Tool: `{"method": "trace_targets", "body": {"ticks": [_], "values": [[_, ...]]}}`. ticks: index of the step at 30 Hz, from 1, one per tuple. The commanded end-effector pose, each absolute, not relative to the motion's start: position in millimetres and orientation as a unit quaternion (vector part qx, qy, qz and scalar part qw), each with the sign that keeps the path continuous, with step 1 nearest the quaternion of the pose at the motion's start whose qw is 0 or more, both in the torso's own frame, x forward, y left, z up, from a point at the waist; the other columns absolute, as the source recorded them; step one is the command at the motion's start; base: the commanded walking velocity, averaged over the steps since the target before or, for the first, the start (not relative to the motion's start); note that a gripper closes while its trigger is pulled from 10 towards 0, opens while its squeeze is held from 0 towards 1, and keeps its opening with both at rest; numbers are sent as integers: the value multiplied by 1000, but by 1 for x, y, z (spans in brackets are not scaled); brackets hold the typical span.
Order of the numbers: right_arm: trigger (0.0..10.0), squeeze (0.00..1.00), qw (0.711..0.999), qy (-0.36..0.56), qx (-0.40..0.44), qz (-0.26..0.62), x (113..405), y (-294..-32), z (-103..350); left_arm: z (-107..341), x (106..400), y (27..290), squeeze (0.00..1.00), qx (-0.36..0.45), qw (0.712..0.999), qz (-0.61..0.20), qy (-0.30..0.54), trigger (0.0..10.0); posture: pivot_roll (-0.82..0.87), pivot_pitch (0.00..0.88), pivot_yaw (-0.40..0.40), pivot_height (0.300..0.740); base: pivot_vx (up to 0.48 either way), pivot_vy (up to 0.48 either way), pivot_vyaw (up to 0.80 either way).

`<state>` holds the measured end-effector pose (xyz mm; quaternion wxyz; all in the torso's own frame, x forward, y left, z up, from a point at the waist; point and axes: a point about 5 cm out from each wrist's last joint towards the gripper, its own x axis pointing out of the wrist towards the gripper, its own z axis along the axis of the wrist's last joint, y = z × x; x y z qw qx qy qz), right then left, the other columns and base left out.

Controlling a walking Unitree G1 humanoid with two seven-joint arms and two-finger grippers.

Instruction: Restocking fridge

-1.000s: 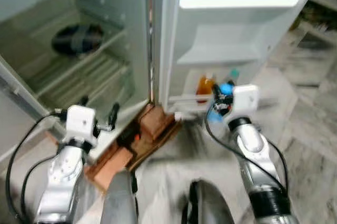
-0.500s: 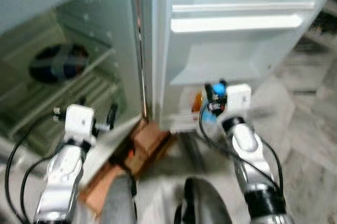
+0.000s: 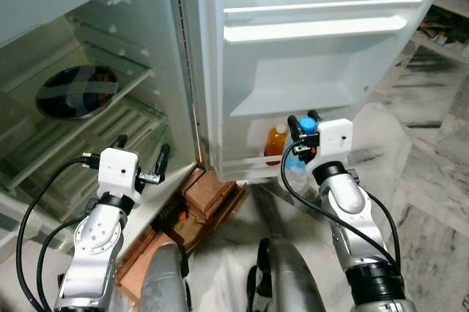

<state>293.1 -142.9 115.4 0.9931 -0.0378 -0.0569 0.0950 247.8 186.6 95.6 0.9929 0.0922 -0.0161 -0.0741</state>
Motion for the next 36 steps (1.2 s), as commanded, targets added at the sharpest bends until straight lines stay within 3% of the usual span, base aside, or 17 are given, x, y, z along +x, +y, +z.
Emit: {"method": "trace_targets", "body": {"ticks": [1, 8, 22, 36], "values": [[10000, 0, 993, -66, -37, 93, 292, -144, 119, 94, 245, 188, 0, 94, 993, -72, -10, 10000, 60, 129, -37, 606, 0, 0, 0], [10000, 0, 992, -68, -39, 97, 293, -142, 119, 94, 246, 198, 0, 105, 994, -23, -6, 10000, 65, 135, -36, 567, 0, 0, 0], [10000, 0, 988, -66, -66, 123, 295, -144, 118, 95, 244, 202, 0, 108, 994, -14, -4, 10000, 74, 147, -34, 567, 0, 0, 0], [10000, 0, 971, -114, -107, 181, 321, -134, 141, 101, 235, 207, 0, 117, 993, -8, 2, 10000, 107, 208, -20, 567, 0, 0, 0]]}}
